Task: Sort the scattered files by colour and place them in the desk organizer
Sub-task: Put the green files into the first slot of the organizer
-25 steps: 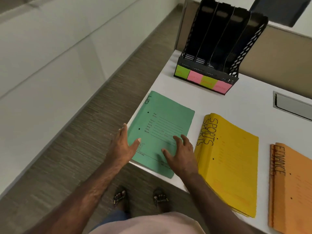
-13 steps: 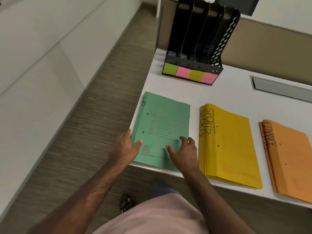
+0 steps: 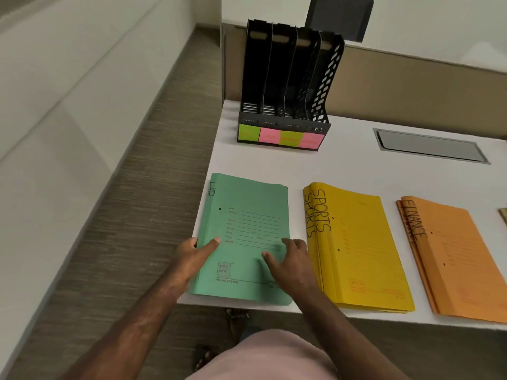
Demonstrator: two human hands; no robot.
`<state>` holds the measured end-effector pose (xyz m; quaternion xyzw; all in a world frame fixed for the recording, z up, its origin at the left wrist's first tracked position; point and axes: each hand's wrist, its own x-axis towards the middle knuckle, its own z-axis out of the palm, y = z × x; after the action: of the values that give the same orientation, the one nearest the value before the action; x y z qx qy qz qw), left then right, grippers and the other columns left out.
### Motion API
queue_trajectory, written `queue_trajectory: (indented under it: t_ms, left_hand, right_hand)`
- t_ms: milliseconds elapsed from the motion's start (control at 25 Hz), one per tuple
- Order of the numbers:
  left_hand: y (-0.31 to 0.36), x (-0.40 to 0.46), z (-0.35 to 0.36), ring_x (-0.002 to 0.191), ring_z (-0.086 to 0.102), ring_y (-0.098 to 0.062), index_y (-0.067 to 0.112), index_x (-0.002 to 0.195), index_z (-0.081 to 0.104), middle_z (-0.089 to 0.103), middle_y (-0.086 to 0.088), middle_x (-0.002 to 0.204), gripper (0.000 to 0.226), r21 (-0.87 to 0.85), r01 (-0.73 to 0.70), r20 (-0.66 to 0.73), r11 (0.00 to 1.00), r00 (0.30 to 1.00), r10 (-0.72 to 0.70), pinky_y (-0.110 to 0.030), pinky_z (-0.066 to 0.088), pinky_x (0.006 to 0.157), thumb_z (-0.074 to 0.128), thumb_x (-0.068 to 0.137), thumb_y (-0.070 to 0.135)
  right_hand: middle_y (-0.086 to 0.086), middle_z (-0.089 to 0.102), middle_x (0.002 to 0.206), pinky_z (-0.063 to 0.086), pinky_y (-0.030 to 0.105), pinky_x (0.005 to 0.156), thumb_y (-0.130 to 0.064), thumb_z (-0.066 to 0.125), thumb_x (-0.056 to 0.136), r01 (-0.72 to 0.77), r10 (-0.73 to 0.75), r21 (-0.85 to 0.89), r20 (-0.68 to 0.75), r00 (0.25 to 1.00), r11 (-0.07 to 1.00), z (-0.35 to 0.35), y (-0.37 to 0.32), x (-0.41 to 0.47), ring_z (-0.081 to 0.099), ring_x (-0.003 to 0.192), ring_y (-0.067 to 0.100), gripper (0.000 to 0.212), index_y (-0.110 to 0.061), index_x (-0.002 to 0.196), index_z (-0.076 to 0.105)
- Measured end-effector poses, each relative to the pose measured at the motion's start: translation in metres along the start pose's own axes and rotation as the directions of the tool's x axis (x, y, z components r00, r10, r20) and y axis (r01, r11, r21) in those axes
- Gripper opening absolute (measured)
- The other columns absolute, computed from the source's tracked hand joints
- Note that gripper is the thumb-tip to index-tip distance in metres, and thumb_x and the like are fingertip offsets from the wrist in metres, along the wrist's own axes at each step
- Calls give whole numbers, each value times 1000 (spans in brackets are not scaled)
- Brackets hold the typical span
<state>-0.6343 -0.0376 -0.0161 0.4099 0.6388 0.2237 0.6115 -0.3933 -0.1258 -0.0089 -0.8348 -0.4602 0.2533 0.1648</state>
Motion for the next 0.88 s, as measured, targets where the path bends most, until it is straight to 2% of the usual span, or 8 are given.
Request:
queue_trajectory:
  t_ms: [80,160,400,520,640,760,880]
  left_hand:
    - [6,4,0,87,82,-24,13,117,71,83,-7,100,38,-120,34,72,992,997,-26,-40,66,74,81,90,39]
    - [8,9,1,93,81,-28,13,120,71,82,-9,104,35,-190,58,121,980,992,-36,-45,65,82,77,94,37]
    - [18,12,-2,108,77,-37,9,129,69,79,-17,116,39,-239,88,248,967,968,-27,-60,57,101,65,102,37]
    - [29,10,-3,108,77,-37,13,129,69,79,-17,117,38,-234,56,295,971,955,16,-58,59,99,66,101,38]
    - [40,7,3,105,78,-34,15,131,67,80,-13,115,38,-255,-48,264,966,957,118,-53,62,92,67,101,37]
    - [56,3,10,102,79,-32,15,128,67,81,-11,112,34,-292,-147,208,945,955,213,-44,65,79,68,101,36]
    - [82,-2,13,101,80,-30,17,125,68,81,-9,110,30,-341,-226,163,913,942,294,-37,66,72,69,101,35]
  right_hand:
    - [7,45,154,46,37,112,-66,66,93,-1,1,-5,-1,1000,1000,-3,0,5,48,140,22,81,-18,156,47]
    - [7,47,154,47,36,111,-66,66,93,0,0,-11,0,1000,1000,-6,0,8,49,140,22,81,-18,156,48]
    - [6,57,147,51,36,105,-67,68,92,-22,22,29,5,1000,999,-12,1,17,57,131,21,77,-19,150,55]
    - [7,62,144,55,39,102,-65,70,92,-34,31,87,31,999,996,-17,0,23,63,125,21,76,-16,148,57]
    - [9,60,144,55,40,104,-62,71,93,-26,21,131,43,999,991,-23,-4,26,62,126,23,74,-15,148,56]
    - [5,55,145,45,27,101,-59,69,95,30,-25,112,-46,999,993,-30,-16,29,54,131,19,66,-18,146,57]
    - [2,55,144,44,30,108,-57,69,96,129,-114,106,-140,984,986,-43,-36,36,51,132,18,62,-19,143,59]
